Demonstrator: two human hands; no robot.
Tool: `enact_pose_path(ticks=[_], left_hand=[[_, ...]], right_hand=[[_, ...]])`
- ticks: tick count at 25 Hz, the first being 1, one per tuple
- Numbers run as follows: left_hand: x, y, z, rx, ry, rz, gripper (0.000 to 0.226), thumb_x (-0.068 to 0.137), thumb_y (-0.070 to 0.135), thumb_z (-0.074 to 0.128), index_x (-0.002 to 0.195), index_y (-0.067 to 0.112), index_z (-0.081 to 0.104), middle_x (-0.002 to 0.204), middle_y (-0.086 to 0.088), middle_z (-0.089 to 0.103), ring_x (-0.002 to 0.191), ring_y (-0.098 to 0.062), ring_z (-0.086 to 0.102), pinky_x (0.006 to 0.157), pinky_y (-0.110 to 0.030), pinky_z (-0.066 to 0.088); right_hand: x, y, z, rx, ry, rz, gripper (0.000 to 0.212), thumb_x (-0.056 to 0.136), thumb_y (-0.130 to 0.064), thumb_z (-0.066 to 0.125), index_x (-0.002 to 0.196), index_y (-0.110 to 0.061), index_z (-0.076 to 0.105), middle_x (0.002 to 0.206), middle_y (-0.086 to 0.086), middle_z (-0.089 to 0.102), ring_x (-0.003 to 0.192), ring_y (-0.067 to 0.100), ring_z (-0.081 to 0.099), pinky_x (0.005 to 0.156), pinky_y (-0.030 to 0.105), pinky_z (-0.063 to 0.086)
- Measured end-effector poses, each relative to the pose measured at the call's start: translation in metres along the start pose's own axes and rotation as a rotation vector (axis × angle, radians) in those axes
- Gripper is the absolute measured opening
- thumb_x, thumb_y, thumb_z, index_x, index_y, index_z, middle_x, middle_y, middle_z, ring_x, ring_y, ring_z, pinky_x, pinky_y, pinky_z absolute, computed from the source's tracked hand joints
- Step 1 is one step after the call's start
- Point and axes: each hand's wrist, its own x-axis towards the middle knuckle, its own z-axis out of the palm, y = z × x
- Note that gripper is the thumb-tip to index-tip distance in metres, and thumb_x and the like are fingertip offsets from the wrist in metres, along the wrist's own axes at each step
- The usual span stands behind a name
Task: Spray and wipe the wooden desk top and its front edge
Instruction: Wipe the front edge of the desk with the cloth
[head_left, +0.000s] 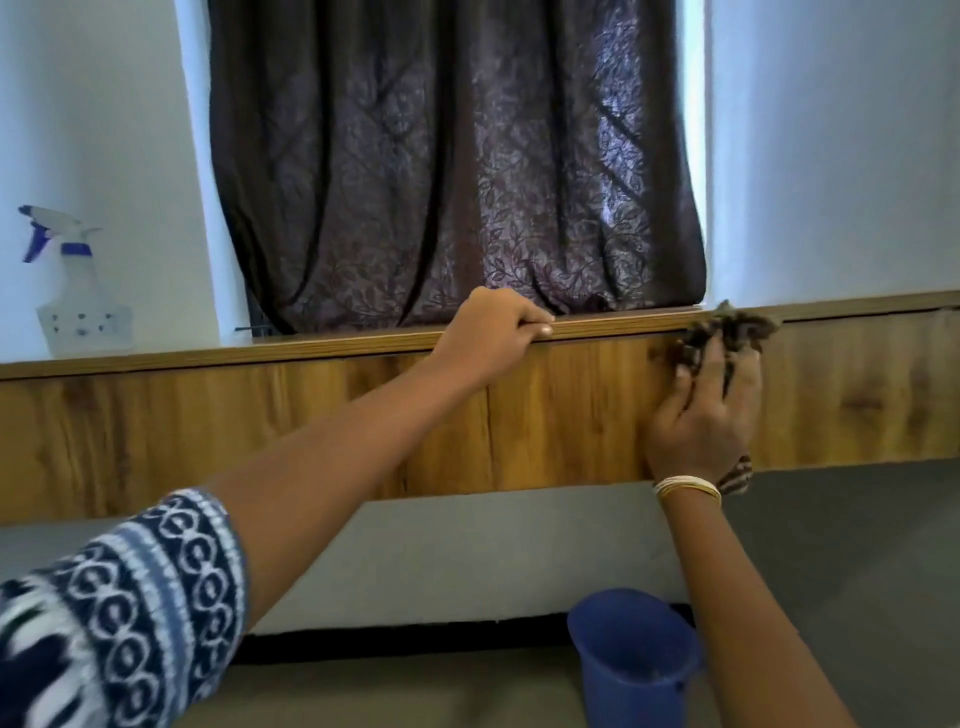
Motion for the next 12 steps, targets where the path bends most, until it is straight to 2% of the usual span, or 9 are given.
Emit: enact_pose_path(ticks=[4, 5, 6, 9, 10, 11, 12], left_hand=[[0.008, 0.009, 0.028, 0.064, 0.152, 0.088, 0.024, 0.094, 0.032, 0.059, 0.108, 0.020, 0.075, 0.098, 0.000, 0.076, 0.087, -0.016, 0.071, 0.090, -0.038, 0.053], [0.008, 0.010, 0.027, 0.079, 0.147, 0.095, 0.025, 0.094, 0.033, 0.058, 0.108, 0.021, 0.075, 0.096, 0.000, 0.077, 0.084, -0.017, 0.071, 0.090, -0.037, 0.053], [0.009, 0.011, 0.023, 0.092, 0.126, 0.092, 0.025, 0.094, 0.033, 0.058, 0.109, 0.022, 0.074, 0.095, -0.001, 0.077, 0.082, -0.018, 0.070, 0.090, -0.035, 0.052], [0.019, 0.014, 0.013, 0.119, 0.001, 0.098, 0.025, 0.094, 0.025, 0.058, 0.114, 0.018, 0.072, 0.102, -0.007, 0.075, 0.087, -0.020, 0.069, 0.087, -0.022, 0.048], [0.023, 0.014, 0.011, 0.124, -0.048, 0.099, 0.025, 0.095, 0.022, 0.058, 0.115, 0.016, 0.071, 0.102, -0.009, 0.075, 0.081, -0.017, 0.069, 0.081, -0.012, 0.046], [0.025, 0.014, 0.009, 0.119, -0.095, 0.104, 0.025, 0.096, 0.021, 0.057, 0.116, 0.016, 0.071, 0.099, -0.010, 0.076, 0.068, -0.009, 0.067, 0.073, -0.004, 0.043], [0.026, 0.017, 0.010, 0.097, -0.131, 0.115, 0.025, 0.096, 0.021, 0.057, 0.116, 0.016, 0.071, 0.098, -0.010, 0.076, 0.058, 0.000, 0.062, 0.070, -0.004, 0.042]], right_hand=[[0.007, 0.008, -0.006, 0.006, 0.008, 0.146, 0.043, 0.102, -0.026, 0.042, 0.142, -0.012, 0.051, 0.147, 0.021, 0.044, 0.137, 0.040, 0.040, 0.109, 0.051, 0.038], [0.005, -0.002, -0.005, 0.022, -0.020, 0.113, 0.043, 0.101, -0.026, 0.043, 0.141, -0.013, 0.052, 0.148, 0.021, 0.043, 0.137, 0.040, 0.039, 0.110, 0.051, 0.037], [0.001, -0.014, -0.003, 0.040, -0.069, -0.014, 0.042, 0.101, -0.024, 0.046, 0.140, -0.014, 0.053, 0.148, 0.021, 0.043, 0.137, 0.041, 0.039, 0.111, 0.051, 0.036], [0.003, -0.017, -0.001, 0.092, -0.241, -0.611, 0.039, 0.097, -0.022, 0.053, 0.135, -0.018, 0.060, 0.148, 0.018, 0.046, 0.138, 0.038, 0.040, 0.111, 0.048, 0.034], [0.014, -0.004, -0.002, 0.106, -0.241, -0.695, 0.038, 0.096, -0.021, 0.056, 0.133, -0.019, 0.062, 0.147, 0.017, 0.048, 0.138, 0.036, 0.041, 0.111, 0.048, 0.035], [0.024, 0.012, -0.004, 0.109, -0.210, -0.679, 0.037, 0.095, -0.018, 0.059, 0.132, -0.019, 0.063, 0.146, 0.016, 0.049, 0.137, 0.036, 0.042, 0.110, 0.049, 0.037], [0.034, 0.029, -0.007, 0.105, -0.165, -0.586, 0.038, 0.094, -0.016, 0.059, 0.132, -0.018, 0.063, 0.146, 0.016, 0.049, 0.136, 0.037, 0.043, 0.109, 0.051, 0.038]])
